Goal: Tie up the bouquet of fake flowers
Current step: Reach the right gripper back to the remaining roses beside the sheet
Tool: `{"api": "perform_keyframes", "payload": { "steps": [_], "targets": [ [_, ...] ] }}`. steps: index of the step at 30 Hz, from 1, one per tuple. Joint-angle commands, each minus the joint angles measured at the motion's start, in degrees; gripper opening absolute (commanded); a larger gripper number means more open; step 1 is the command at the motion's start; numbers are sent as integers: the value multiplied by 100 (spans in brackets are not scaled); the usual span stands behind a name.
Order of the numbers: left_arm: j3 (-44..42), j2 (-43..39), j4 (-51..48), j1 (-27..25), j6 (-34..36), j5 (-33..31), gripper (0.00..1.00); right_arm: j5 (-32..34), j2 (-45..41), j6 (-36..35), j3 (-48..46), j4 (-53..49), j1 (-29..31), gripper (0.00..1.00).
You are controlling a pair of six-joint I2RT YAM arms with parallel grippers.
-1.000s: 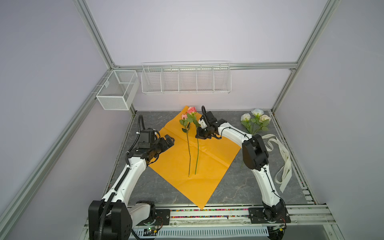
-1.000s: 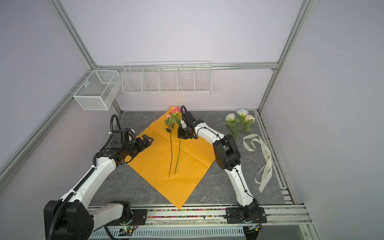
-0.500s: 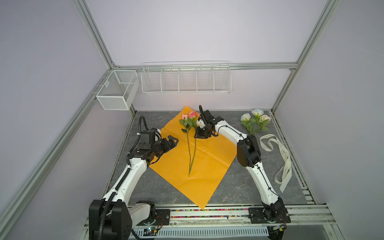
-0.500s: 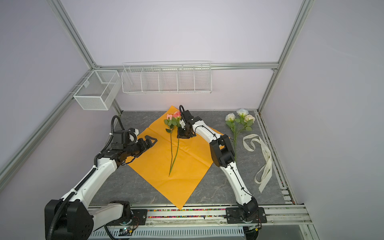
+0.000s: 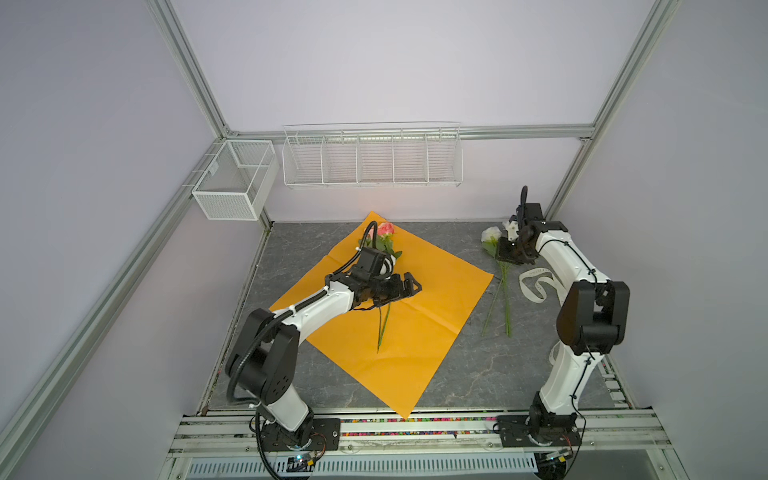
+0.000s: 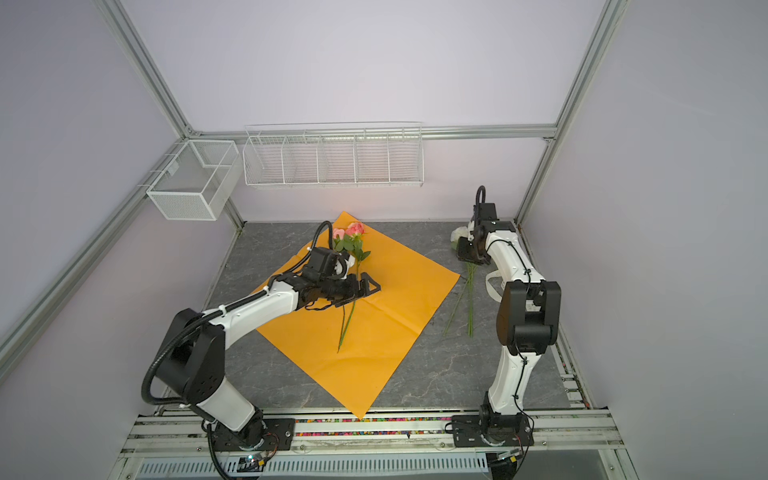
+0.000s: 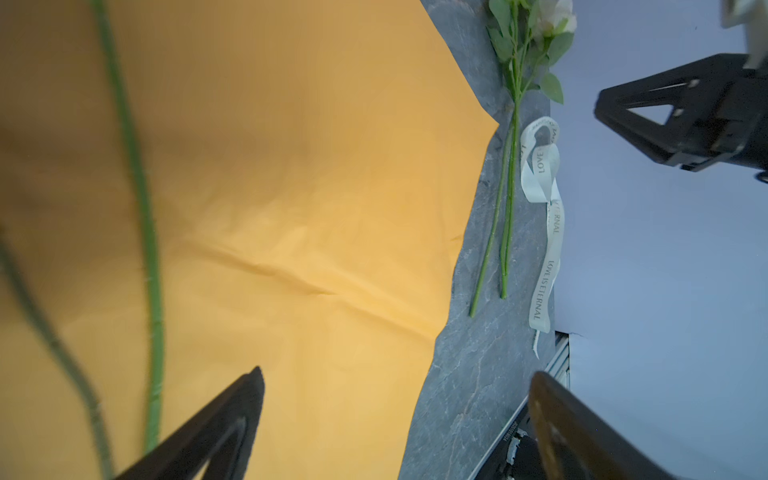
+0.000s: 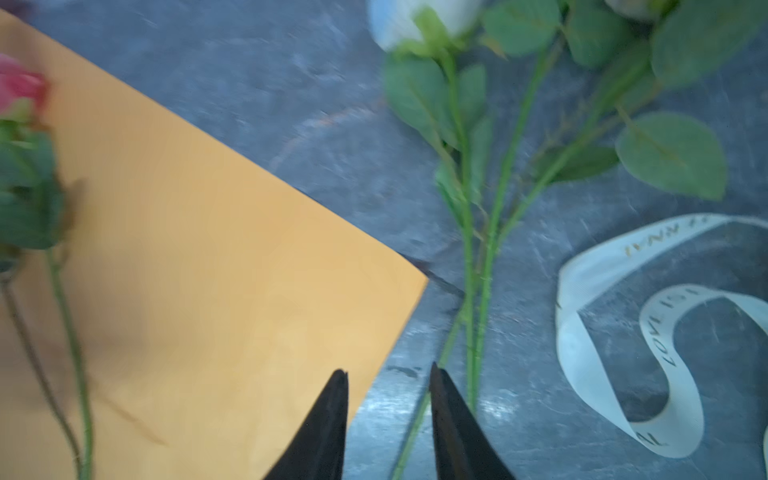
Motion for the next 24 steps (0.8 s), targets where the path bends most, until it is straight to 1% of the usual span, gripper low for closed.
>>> {"api": "perform_keyframes", "payload": {
  "steps": [1,4,6,9,12,16,18,24],
  "targets": [
    [744,595,-135,-316,-39,248,100,-15,328,-339,-138,43,-30,33],
    [1197,1013,-315,-508,-6,356,100,-172,615,-380,-5,128,-138,32],
    [1320,1130,-330,-574,-26,355,100,-150,793,-397,171,71,-176,32],
    [1341,1190,-292,-591,-74,351,100,-216,1050,-404,393,27,-209,32],
    [1340,1237,-308,-596,-88,364,100,-85,1258,-373,530,49,-209,33],
    [1350,1252,-304,-598,-106,362,100,8,1466,-449,717,-16,-205,31],
    [1365,1261,-309,-596,-109,358,100,-21,1497,-496,735,-12,-203,31],
    [1418,1291,-374,-596,-77,369,100,210,1715,-593,874,-107,-202,31]
  ]
}}
